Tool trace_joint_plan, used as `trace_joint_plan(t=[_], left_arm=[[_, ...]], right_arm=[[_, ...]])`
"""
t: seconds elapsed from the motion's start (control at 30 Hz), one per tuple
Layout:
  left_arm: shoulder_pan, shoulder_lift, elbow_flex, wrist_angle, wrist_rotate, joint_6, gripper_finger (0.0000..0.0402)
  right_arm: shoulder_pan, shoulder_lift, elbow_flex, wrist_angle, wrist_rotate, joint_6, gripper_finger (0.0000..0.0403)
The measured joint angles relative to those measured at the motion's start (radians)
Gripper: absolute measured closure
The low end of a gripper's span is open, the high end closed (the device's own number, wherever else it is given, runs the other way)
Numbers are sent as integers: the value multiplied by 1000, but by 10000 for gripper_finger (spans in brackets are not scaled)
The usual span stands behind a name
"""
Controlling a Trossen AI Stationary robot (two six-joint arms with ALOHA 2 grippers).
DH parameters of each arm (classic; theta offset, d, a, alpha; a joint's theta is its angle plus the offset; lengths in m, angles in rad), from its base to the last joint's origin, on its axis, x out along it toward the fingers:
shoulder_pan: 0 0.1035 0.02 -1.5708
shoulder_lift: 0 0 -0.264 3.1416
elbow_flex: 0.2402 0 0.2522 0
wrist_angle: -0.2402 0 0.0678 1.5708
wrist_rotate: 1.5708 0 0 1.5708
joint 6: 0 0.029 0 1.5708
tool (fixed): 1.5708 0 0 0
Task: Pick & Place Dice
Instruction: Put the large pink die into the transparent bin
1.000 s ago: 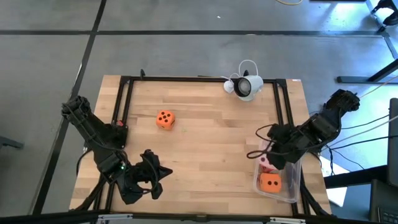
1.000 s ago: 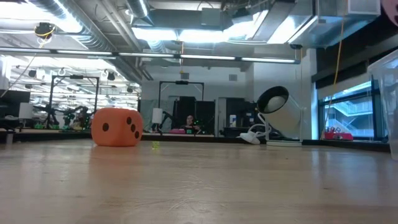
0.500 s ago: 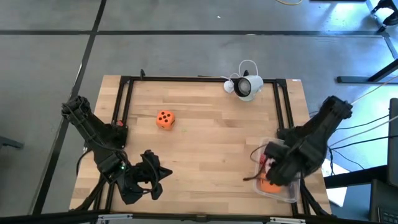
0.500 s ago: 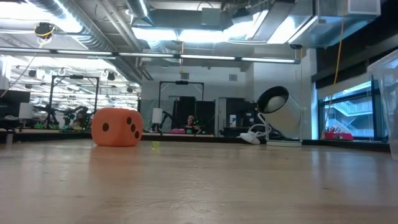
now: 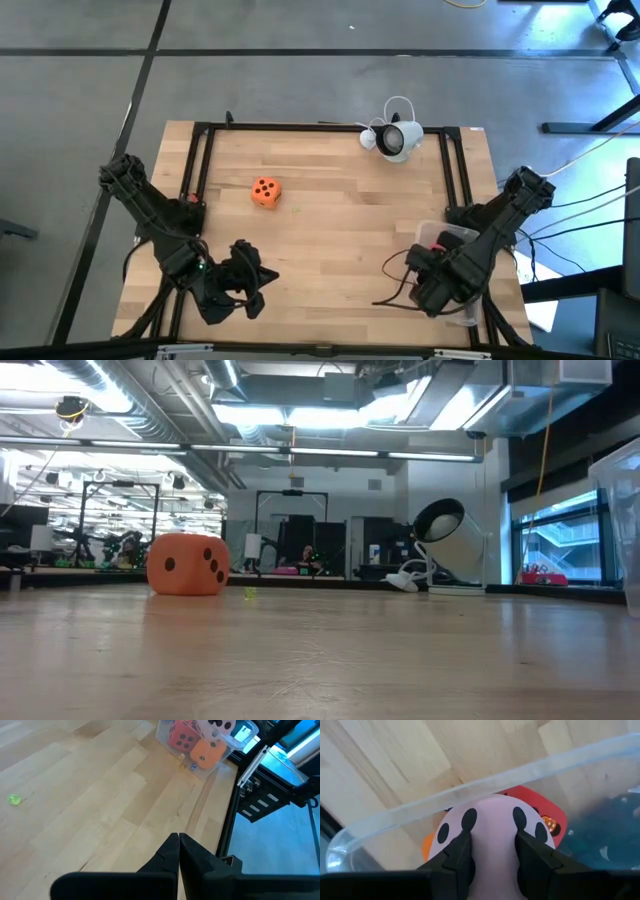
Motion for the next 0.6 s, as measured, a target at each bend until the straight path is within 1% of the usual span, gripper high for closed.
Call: trace_joint_plan(t=[0.37, 0.6], left_arm=[[6, 0, 0, 0, -1, 16, 396], [36, 0, 0, 1, 18, 19, 396]], right_arm=[[-49, 0, 0, 79, 91, -73, 282], [-84, -3, 0, 145, 129, -137, 286]])
